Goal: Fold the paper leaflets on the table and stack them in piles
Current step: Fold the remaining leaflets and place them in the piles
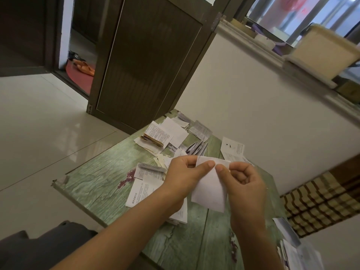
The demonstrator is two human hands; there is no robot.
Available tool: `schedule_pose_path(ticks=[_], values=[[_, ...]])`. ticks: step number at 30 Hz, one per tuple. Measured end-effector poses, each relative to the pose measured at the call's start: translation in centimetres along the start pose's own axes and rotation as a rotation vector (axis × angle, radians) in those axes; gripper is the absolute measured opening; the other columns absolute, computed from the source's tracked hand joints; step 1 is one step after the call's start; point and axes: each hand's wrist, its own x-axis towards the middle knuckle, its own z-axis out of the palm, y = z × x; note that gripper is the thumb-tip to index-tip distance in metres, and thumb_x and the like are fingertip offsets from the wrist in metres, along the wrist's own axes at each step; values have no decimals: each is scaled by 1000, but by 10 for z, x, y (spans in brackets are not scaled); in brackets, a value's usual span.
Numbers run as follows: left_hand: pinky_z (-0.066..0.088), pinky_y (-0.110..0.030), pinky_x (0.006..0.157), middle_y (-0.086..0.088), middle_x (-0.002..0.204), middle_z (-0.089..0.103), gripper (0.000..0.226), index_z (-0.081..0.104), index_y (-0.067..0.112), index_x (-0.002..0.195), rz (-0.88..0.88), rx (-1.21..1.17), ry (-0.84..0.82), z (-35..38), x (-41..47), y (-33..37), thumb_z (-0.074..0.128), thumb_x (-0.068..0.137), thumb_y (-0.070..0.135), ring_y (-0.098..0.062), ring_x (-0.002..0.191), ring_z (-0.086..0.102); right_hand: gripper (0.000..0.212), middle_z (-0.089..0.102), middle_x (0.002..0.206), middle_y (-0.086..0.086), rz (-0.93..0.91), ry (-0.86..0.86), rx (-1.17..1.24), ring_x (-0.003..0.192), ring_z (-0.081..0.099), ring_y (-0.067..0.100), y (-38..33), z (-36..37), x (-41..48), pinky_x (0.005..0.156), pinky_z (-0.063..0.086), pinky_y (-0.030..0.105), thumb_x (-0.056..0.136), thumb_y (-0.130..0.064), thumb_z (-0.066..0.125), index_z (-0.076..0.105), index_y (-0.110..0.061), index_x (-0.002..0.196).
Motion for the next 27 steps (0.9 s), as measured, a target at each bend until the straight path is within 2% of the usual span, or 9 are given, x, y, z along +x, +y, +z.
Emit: schedule_pose_path(ticks=[4,9,13,16,20,24,27], values=[[53,-20,56,2,77,70,2,67,16,85,-17,-17,14,1,1,-1,66,84,15,-4,62,65,17,63,71,5,17,26,46,60,60,12,0,2,1,52,49,27,75,-11,74,57,-13,77],[52,-25,61,-13,99,70,30,65,3,106,-63,-24,34,-1,4,-2,70,80,16,-20,81,65,19,64,61,-2,14,63,66,51,60,4,0,2,3,45,48,18,73,-8,74,55,-12,75],[52,-24,59,-3,86,69,16,66,11,97,-88,-9,-59,-5,4,5,65,85,21,-14,73,65,20,68,69,2,20,35,25,61,65,12,-2,-1,6,53,54,28,75,-9,74,57,-17,85],[51,-20,53,3,76,69,24,67,12,102,-104,-25,-107,-7,5,10,58,89,30,-8,66,66,25,70,72,3,29,-17,-24,66,68,15,-5,-4,8,59,56,32,77,-11,73,61,-22,96],[57,-22,64,1,77,69,22,68,12,94,-137,-78,-158,-8,6,13,55,90,29,-11,72,66,11,71,69,-4,-7,-31,-48,61,66,9,-7,-7,9,55,56,26,78,-11,72,66,-20,80],[57,-25,71,-4,83,70,19,67,10,93,-169,-115,-202,-10,7,14,55,90,25,-15,79,66,11,69,63,-12,-33,-31,-65,54,63,4,-8,-9,10,47,52,19,79,-13,70,64,-21,75],[58,-27,74,-8,89,71,19,66,7,96,-207,-154,-253,-13,8,18,54,91,21,-19,84,68,9,69,63,-8,-37,-10,-62,54,62,5,-7,-10,12,51,52,25,79,-13,71,67,-19,74]])
